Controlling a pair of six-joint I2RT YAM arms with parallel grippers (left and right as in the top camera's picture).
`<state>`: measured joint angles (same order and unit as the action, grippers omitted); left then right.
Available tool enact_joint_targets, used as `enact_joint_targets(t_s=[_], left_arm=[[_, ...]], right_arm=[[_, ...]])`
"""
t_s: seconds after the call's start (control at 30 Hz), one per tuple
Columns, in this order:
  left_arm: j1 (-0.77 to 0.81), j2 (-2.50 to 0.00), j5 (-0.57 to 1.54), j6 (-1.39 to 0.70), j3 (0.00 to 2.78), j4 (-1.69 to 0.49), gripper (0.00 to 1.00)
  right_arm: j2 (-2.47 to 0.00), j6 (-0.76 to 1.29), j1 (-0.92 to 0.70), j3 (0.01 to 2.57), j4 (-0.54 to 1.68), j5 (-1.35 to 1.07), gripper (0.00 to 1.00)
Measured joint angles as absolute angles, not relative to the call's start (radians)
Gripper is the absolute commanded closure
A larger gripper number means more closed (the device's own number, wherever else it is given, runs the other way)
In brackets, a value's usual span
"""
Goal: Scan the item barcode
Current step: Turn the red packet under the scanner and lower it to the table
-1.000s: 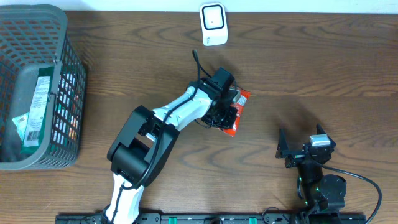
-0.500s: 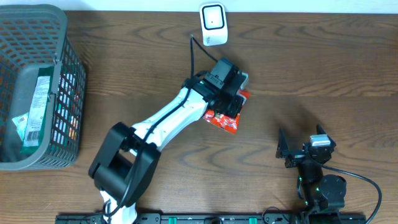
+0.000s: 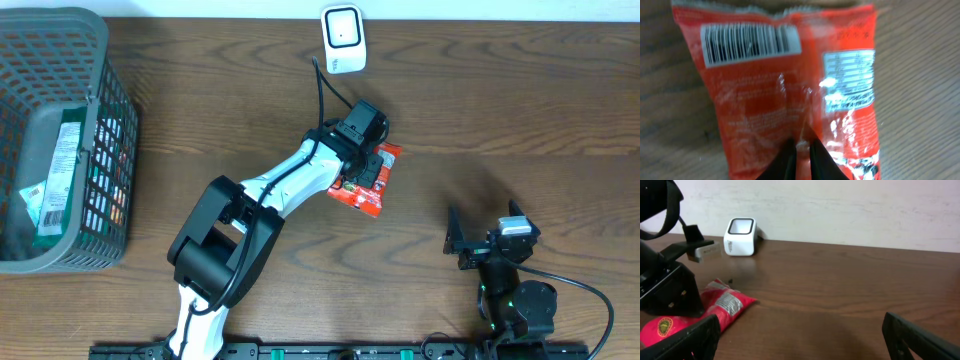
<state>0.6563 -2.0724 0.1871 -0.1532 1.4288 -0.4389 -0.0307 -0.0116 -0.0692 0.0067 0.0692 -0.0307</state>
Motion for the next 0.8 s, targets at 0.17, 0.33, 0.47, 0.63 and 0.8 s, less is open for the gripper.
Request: enact_joint_targets(t_s=[0.17, 0.33, 0.47, 0.63, 0.8], left_arm=[[0.656, -2.062, 0.183, -0.156, 1.433, -0.464, 0.79], [0.656, -1.992, 0.141, -0.161, 1.430, -0.471, 0.79], [0.657, -1.962, 0.159, -0.223, 1.430, -0.476, 0.79], [0.712, -1.987, 0.260, -0.258, 1.429, -0.464, 0.79], [0.794, -2.055, 0.290, -0.266, 1.429, -0.451, 0.79]], right_arm=[[-0.031, -0.012, -0.069, 0.007, 0.069, -0.031, 0.01], [-0.031, -0.012, -0.069, 0.007, 0.069, -0.031, 0.01], [-0.031, -0.012, -0.069, 0.007, 0.069, -0.031, 0.01], [-0.031, -0.012, -0.069, 0.007, 0.069, -0.031, 0.01], [-0.031, -0.012, -0.069, 0.007, 0.069, -0.031, 0.01]])
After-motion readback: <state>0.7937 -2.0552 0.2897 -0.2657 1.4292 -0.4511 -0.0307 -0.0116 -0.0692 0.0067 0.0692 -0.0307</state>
